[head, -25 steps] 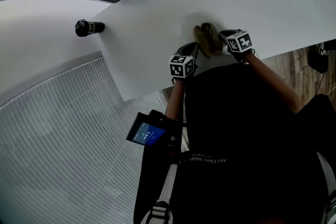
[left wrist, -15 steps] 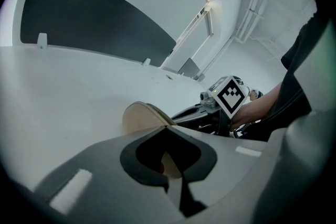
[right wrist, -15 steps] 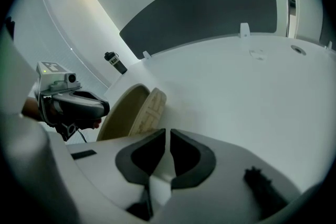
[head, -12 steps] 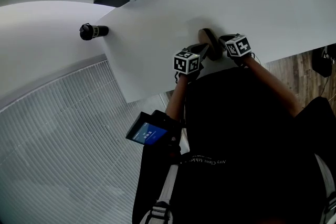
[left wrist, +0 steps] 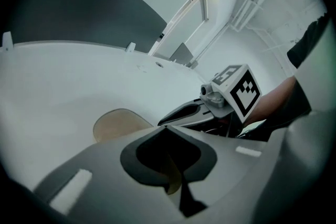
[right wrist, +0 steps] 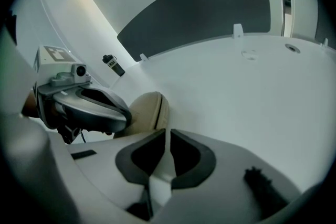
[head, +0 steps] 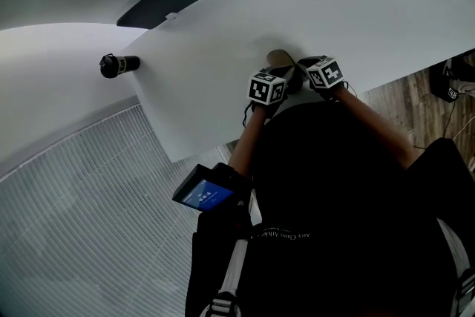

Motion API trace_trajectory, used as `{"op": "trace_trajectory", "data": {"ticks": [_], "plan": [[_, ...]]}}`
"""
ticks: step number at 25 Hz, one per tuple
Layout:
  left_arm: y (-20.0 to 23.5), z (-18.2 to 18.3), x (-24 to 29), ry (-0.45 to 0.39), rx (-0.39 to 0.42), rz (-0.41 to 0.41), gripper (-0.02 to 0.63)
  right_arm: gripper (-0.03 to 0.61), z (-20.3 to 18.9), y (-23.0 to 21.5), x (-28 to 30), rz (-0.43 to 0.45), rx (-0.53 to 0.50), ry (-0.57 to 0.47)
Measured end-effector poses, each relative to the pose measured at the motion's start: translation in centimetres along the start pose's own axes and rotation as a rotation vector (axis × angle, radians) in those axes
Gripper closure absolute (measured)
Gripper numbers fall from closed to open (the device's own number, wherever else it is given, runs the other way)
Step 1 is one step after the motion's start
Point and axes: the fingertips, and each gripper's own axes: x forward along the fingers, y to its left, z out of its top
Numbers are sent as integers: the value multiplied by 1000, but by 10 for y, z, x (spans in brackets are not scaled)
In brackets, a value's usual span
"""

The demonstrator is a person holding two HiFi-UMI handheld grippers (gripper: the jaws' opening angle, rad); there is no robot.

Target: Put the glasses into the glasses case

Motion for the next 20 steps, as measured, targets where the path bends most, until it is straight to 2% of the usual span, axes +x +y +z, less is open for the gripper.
{"op": "trace_trajectory", "data": {"ticks": [4,7,12,14,17,20], "plan": [[-1,-2,10,33,65,-11,607,541,-5,-14,-15,-35,19,-4],[-2,-1,10,7,62,-33,607,541,-7,-18,-25,-42,52,-37],[-3,0,1,-35,89,-13,606,541,5,-10,-42,0,68,-123],[-7,6,-17,-91,113,-1,606,541,18,1,-56,38,50,-195],[-12,22,-61,-245,131,37,606,541,39,23,-80,117,-10,-302],[-7,35,-113,-414,149,144,606,545,62,45,-105,217,-66,-412]]}}
